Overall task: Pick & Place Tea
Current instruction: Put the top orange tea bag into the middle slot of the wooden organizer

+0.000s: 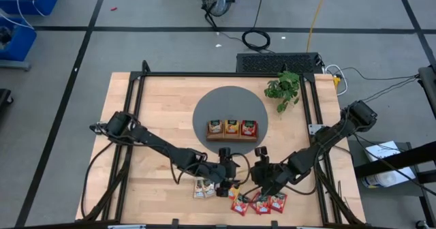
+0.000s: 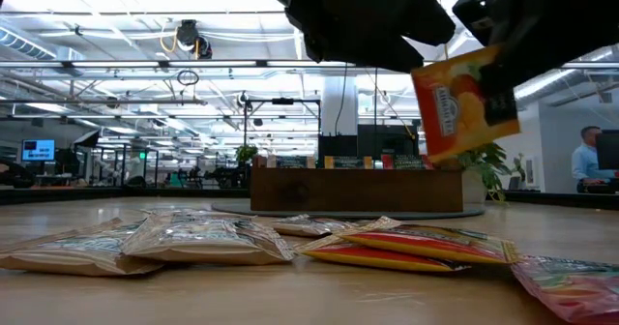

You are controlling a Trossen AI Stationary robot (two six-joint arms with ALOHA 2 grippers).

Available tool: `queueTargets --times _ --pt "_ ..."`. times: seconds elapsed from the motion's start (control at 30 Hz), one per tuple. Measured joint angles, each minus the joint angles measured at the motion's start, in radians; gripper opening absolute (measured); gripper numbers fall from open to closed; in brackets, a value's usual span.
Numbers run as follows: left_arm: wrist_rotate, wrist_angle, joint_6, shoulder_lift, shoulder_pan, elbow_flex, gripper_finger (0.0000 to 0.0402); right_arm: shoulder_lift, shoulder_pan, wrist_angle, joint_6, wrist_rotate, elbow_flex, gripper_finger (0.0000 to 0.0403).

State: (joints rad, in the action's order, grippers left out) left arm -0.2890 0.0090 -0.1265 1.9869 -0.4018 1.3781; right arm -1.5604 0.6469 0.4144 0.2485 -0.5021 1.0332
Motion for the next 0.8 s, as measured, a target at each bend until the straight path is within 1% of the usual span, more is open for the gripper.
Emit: queueTargets --times 0.17,0.27,0.37,0.47,0.53,0.73,0.8 --pt "-0.001 -0.007 -0.017 0.006 0.006 0.0 0.0265 0.0 -0.004 -0.058 -0.024 -0.004 0.0 0.0" --pt "-0.006 -0.005 -0.022 0.011 0.016 0.0 0.0248 0.0 -0.005 -0.084 -0.054 -0.024 0.0 0.0" --pt "-0.008 -0.009 -0.026 0.016 0.018 0.0 0.0221 0.0 -0.005 -0.096 -0.063 -0.024 0.0 0.0" --pt "-0.007 -0.009 -0.026 0.016 0.022 0.0 0.0182 0.0 -0.005 -0.096 -0.067 -0.023 0.0 0.0" --pt "-0.008 -0.015 -0.023 0.017 0.023 0.0 0.0149 0.0 -0.005 -0.096 -0.07 -0.023 0.0 0.0" --pt "-0.008 -0.022 -0.012 0.019 0.025 0.0 0.0024 0.0 -0.006 -0.105 -0.074 -0.022 0.0 0.0" --pt "-0.008 -0.022 -0.001 0.019 0.025 0.0 0.0017 0.0 -0.005 -0.114 -0.081 -0.021 0.0 0.0"
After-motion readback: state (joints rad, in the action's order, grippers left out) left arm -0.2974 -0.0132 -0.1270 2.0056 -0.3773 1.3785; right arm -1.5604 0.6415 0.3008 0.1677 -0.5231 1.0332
